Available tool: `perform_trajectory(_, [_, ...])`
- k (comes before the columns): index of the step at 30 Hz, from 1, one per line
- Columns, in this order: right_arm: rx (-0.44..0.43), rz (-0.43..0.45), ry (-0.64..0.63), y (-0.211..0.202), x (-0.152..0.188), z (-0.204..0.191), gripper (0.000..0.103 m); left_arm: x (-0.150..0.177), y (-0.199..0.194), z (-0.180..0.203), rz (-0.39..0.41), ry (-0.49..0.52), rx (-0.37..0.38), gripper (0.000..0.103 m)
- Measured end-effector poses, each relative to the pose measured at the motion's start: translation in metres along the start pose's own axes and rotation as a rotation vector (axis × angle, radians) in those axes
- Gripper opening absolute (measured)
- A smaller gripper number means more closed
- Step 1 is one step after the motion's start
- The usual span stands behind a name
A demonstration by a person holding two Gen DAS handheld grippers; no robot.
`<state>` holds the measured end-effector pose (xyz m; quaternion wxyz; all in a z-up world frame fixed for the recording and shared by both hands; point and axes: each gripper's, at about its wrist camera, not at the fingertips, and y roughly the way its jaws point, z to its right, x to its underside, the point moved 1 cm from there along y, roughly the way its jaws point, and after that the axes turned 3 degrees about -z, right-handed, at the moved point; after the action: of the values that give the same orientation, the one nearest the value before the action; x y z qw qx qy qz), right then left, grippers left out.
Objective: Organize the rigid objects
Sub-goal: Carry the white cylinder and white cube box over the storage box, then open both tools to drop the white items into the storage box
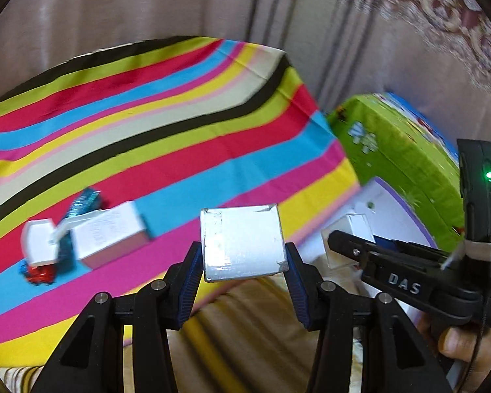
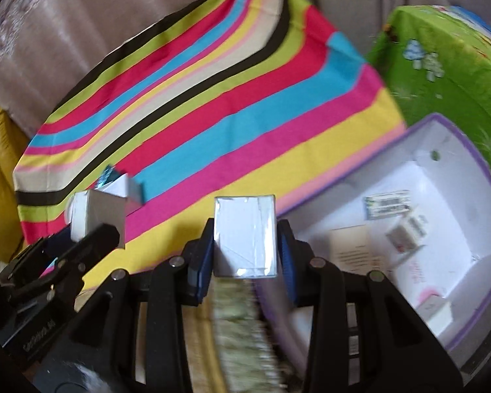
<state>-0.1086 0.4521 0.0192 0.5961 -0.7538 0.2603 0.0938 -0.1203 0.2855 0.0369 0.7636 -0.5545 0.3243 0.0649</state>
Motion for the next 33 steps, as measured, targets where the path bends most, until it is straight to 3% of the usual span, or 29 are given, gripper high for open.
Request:
perform_trajectory(10, [0.093, 0.006, 0.154, -0.008, 0.012, 0.057, 0.040, 0.014, 0.006, 0.044, -0.014, 0.107, 0.141, 0.049])
perform_trajectory(20, [0.160, 0.035, 0.261, -0.021, 0.012, 0.090, 0.040, 0.024, 0.012, 0.074, -0.049, 0.260, 0.161, 0.049])
perform_trajectory(33, [0.214, 0.064, 0.352, -0.029, 0.016, 0.112, 0.040, 0.031, 0.012, 0.092, -0.055, 0.358, 0.206, 0.052])
